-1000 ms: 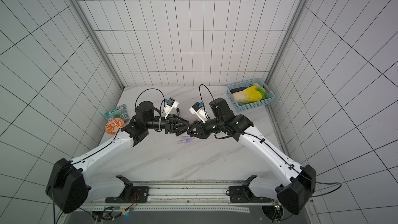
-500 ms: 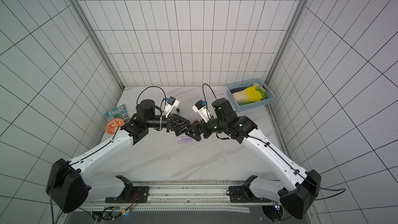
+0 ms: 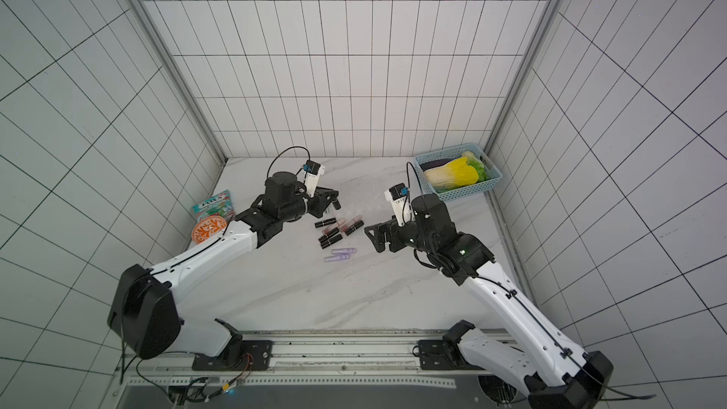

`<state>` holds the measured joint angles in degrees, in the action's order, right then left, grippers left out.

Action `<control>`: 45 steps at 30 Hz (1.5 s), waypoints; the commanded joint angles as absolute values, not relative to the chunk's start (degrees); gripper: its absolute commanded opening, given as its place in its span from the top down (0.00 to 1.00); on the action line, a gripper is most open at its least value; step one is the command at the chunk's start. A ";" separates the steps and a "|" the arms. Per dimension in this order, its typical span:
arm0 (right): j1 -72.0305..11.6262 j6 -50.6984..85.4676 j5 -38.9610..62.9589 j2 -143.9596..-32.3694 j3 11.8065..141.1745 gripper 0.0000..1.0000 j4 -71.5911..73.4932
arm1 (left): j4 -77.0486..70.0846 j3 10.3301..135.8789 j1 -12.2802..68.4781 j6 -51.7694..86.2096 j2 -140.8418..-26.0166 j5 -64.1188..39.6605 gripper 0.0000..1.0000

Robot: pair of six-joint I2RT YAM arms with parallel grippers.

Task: Arrange the lipsticks in the organizer
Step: Place the lipstick in the storage box.

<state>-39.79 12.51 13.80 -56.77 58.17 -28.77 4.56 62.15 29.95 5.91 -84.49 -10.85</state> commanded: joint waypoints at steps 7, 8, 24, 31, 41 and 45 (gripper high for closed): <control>-39.11 12.22 14.53 -58.02 55.57 0.00 -24.15 | -3.24 68.05 29.79 0.99 -95.39 2.33 0.97; -39.11 12.22 14.82 -58.16 55.46 0.00 -23.87 | -3.78 68.44 29.79 0.81 -96.24 2.82 0.97; -38.78 11.69 17.14 -59.63 54.85 0.02 -23.03 | -3.82 72.64 29.53 0.00 -106.01 5.17 0.97; -38.67 11.78 17.84 -58.83 54.28 0.02 -22.77 | -3.10 74.59 29.09 0.55 -110.42 4.61 0.95; -38.62 11.80 18.54 -58.37 53.61 0.02 -22.59 | -1.71 74.99 28.18 1.93 -111.62 5.33 0.94; -38.58 11.60 18.64 -59.10 53.87 0.01 -22.66 | -1.08 75.06 28.34 2.11 -111.70 3.94 0.70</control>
<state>-38.96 12.23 17.82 -59.40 55.29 -23.49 -1.69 73.69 28.60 1.50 -110.56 4.69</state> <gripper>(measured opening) 0.986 0.263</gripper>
